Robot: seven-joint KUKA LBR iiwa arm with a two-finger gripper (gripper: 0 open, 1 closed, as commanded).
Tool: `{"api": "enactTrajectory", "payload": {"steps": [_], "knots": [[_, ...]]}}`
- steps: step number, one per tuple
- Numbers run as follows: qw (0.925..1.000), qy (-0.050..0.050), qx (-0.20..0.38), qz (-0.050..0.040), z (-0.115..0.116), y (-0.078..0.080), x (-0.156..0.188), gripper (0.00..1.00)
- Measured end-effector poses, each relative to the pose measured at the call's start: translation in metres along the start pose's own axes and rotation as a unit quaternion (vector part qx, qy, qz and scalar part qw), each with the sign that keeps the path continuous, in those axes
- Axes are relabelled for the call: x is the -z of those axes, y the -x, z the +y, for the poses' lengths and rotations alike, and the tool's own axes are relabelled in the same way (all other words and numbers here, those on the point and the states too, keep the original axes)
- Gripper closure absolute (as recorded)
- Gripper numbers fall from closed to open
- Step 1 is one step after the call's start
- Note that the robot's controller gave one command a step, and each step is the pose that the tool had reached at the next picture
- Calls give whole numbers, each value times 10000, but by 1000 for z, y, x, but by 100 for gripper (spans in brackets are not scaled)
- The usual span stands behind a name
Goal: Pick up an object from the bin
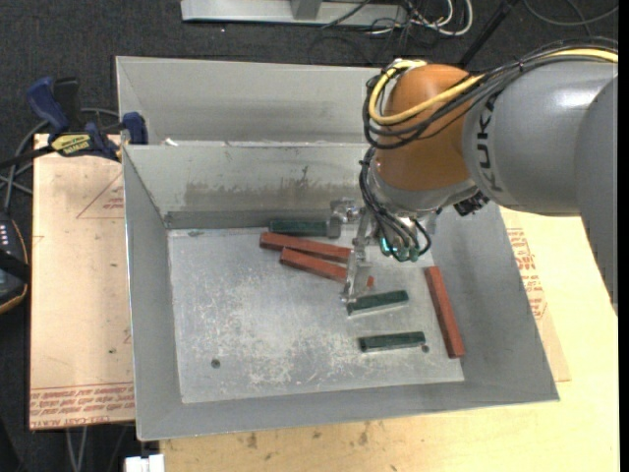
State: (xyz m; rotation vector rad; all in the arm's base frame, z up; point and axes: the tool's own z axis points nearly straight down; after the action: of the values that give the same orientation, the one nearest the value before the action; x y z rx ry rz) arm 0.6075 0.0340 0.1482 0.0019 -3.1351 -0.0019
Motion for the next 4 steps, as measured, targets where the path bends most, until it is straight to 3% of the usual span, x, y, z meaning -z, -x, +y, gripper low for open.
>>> {"api": "enactTrajectory", "payload": {"steps": [1, 2, 3, 4], "knots": [[9982, 7, -597, -58, 0, 33, -74, 0], [9982, 9, -594, -90, 0, 35, -68, 100], [9946, 5, -1037, -93, -27, 19, 75, 100], [9946, 2, -1035, -49, -26, 17, 70, 0]]}}
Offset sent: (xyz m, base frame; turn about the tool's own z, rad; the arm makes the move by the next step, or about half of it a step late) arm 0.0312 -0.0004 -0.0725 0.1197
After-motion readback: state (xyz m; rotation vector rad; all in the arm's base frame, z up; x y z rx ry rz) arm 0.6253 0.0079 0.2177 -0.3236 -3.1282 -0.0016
